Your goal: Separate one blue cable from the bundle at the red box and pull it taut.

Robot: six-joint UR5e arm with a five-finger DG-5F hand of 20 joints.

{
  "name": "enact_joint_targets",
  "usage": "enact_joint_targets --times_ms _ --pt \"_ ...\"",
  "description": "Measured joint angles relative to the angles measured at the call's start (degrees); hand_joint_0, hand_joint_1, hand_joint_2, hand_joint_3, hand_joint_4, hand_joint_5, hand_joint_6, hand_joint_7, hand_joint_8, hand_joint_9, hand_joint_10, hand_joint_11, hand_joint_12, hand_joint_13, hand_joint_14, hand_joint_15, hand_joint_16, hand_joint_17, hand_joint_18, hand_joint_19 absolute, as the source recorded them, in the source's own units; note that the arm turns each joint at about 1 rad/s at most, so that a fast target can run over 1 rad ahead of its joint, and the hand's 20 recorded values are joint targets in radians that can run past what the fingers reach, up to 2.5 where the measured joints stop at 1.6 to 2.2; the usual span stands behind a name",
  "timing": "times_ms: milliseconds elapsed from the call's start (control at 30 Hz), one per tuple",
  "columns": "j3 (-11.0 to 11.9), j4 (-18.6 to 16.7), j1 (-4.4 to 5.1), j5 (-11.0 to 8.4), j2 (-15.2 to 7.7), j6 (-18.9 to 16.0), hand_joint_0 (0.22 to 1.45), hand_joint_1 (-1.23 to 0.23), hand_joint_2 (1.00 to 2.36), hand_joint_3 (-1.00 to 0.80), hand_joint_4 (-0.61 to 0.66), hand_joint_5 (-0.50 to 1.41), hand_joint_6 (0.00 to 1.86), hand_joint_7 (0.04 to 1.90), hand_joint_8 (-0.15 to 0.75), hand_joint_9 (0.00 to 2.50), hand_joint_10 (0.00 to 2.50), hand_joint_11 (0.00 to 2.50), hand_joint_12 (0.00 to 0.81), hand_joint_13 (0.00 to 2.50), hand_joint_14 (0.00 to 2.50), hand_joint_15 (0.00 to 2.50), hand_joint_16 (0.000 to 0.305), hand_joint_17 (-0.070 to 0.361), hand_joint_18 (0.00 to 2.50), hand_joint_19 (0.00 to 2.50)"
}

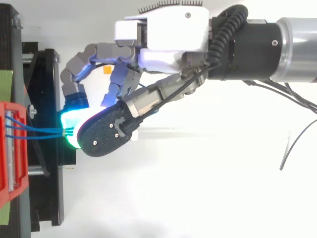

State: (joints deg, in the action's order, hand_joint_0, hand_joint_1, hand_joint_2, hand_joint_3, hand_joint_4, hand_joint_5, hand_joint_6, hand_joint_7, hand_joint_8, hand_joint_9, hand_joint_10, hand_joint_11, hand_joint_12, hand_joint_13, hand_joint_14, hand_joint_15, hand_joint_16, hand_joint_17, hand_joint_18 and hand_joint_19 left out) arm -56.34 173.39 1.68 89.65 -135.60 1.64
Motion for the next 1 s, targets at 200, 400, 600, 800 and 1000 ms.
enact_joint_targets --times_ms 200,400,600,800,1000 --pt "0.0 0.01 0.0 0.0 0.01 -0.02 0.54 -0.61 1.0 -0.5 0.08 -0.16 0.82 1.07 0.309 1.21 0.02 1.41 0.333 1.14 0.02 1.23 0.038 0.086 0.79 0.81" --pt "0.02 -0.06 0.0 -0.05 0.02 -0.09 0.56 -0.6 1.0 -0.5 0.09 -0.16 0.82 1.06 0.307 1.21 0.02 1.41 0.327 1.14 0.02 1.23 0.037 0.083 0.79 0.8" --pt "0.06 -0.04 -0.01 -0.04 0.04 -0.13 0.59 -0.69 1.0 -0.5 0.08 -0.16 0.82 1.09 0.291 1.2 0.02 1.42 0.319 1.13 0.02 1.23 0.036 0.08 0.79 0.81" --pt "0.07 0.03 -0.01 0.0 0.04 -0.11 0.66 -0.8 1.01 -0.38 0.04 -0.16 0.83 1.13 0.295 1.19 0.02 1.42 0.319 1.12 0.02 1.23 0.036 0.081 0.8 0.81" --pt "0.08 0.09 -0.01 0.0 0.01 -0.06 0.71 -0.88 1.01 -0.37 -0.02 -0.17 0.85 1.12 0.296 1.17 0.02 1.43 0.321 1.11 0.02 1.24 0.037 0.082 0.81 0.81"
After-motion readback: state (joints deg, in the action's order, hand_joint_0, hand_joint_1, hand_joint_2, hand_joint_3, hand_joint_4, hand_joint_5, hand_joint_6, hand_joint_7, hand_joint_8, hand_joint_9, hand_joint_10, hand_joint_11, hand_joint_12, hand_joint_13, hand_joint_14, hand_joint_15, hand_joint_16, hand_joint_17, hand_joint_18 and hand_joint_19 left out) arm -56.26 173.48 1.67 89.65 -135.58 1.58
